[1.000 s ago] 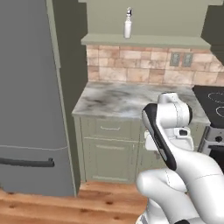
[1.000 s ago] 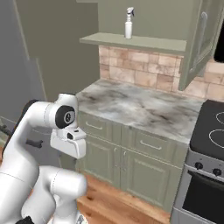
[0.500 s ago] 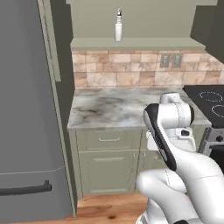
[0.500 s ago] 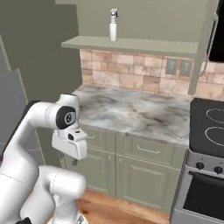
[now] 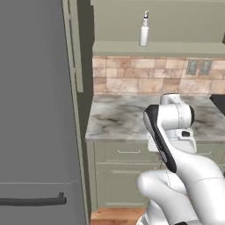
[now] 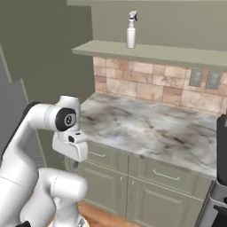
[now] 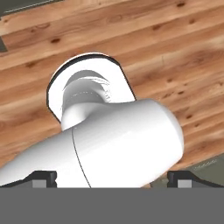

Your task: Move the cutting board and knife to the sink. Then move spray from the cabinet to the counter.

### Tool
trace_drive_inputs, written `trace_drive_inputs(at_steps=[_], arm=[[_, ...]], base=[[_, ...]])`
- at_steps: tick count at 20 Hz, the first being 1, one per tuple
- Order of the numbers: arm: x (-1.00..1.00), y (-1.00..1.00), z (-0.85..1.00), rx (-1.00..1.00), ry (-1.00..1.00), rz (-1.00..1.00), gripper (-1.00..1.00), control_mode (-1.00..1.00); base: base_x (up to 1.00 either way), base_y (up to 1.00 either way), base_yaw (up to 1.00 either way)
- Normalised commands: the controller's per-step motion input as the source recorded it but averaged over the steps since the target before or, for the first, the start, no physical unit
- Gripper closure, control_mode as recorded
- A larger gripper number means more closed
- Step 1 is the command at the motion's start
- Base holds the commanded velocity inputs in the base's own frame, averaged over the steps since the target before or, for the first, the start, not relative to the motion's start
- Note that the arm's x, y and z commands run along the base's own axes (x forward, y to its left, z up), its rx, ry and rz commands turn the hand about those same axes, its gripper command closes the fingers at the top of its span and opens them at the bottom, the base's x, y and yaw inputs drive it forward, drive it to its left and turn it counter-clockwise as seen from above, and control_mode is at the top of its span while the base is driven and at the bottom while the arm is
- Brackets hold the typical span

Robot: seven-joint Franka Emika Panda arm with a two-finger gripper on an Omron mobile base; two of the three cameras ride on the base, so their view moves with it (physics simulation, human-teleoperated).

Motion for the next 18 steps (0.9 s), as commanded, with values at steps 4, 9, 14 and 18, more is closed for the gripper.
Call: trace_drive_inputs(at_steps=[4,9,14,18], arm=[[0.00,0.00,0.00,0.00,0.00,0.00,-1.00,1.00],[0.00,0.00,0.00,0.00,0.00,0.00,-1.00,1.00],[0.00,0.00,0.00,0.00,0.00,0.00,-1.00,1.00],[0.00,0.00,0.00,0.00,0.00,0.00,-1.00,1.00]], base=[[0.52,-0.16,-0.03],[0.48,-0.16,-0.10],[0.54,-0.03,-0.12],[0.52,0.00,-0.11]])
